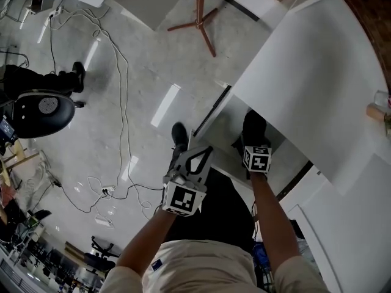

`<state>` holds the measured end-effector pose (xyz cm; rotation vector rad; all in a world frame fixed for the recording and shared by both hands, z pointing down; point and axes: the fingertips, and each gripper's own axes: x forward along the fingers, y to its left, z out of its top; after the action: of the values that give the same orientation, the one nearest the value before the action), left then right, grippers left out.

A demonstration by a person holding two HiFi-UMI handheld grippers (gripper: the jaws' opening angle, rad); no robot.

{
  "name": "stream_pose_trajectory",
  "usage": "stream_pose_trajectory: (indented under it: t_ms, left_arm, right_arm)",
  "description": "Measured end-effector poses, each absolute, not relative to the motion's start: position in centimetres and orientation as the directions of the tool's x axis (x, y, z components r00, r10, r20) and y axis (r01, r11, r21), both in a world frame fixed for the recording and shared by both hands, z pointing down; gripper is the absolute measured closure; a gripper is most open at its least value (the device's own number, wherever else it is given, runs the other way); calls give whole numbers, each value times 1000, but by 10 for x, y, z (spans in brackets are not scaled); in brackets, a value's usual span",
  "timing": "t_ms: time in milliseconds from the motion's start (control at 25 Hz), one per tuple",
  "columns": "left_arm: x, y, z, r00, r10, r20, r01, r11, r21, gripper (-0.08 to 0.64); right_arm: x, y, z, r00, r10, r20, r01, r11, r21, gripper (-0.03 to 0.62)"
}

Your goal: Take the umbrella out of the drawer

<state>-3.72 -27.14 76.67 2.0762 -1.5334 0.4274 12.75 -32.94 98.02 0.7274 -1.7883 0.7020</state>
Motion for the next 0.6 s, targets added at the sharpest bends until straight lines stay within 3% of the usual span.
stream_pose_trajectory:
  t_ms: [280, 600]
  left_arm:
    - [-49, -262, 737, 321, -806, 497, -942, -218, 254, 534]
    - [-70, -259, 698, 321, -834, 450, -944, -240, 229, 534]
  right_arm:
    - [109, -319, 941, -310, -157, 938, -659, 747, -92, 313]
    - [96, -326, 889, -343, -235, 910, -659, 750, -55, 313]
